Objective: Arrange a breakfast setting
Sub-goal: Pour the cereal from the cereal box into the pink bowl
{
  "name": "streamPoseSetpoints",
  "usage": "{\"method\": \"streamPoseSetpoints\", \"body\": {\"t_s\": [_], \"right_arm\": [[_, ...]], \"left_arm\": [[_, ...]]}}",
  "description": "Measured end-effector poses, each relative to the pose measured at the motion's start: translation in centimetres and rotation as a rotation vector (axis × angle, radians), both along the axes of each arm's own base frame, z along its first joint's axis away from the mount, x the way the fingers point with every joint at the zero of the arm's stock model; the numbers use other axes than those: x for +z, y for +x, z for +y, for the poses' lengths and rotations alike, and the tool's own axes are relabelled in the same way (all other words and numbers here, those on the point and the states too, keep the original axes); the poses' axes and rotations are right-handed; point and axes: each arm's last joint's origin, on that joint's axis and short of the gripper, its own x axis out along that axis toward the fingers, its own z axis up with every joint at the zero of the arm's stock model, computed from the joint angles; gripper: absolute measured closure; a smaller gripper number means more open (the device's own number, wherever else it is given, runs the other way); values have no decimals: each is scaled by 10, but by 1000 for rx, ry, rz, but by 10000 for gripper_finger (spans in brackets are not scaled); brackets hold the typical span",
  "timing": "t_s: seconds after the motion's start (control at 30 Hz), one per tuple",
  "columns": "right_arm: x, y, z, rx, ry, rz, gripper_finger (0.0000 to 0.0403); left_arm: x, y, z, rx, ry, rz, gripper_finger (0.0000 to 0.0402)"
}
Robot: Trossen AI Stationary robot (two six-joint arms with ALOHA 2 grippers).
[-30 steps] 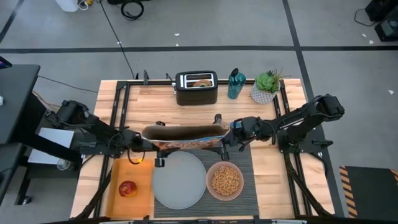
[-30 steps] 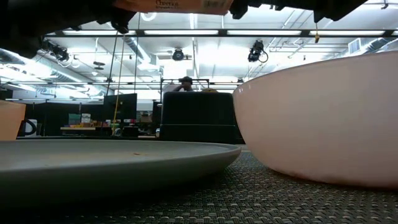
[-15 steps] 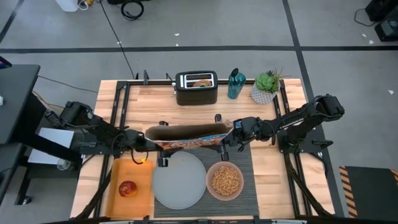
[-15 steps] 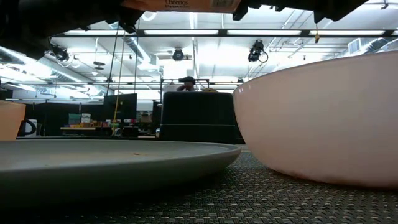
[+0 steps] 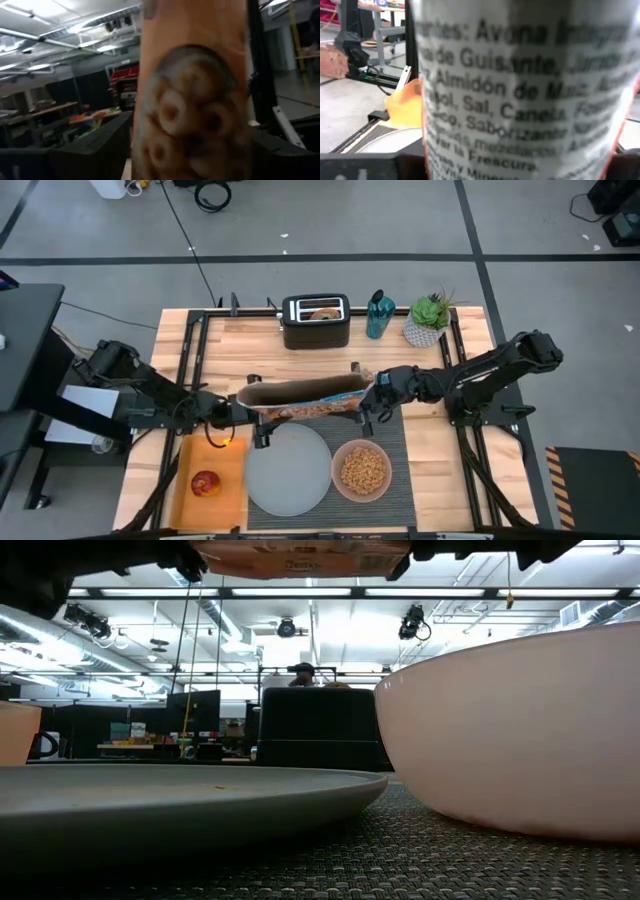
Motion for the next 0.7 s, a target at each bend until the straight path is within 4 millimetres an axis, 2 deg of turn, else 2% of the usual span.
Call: {"method": "streamPoseSetpoints", "body": {"t_s": [0.33, 0.53, 0.7], "right_arm": [[-3, -7, -2, -31, -22, 96, 193], [-8, -7, -2, -34, -26, 126, 193], [-12, -9, -2, -31, -20, 88, 193]], "left_arm": [[30, -14, -9, -50, -27, -10, 120], [56, 6, -18, -4, -28, 128, 127], [81, 15, -20, -5, -47, 140, 127]]}}
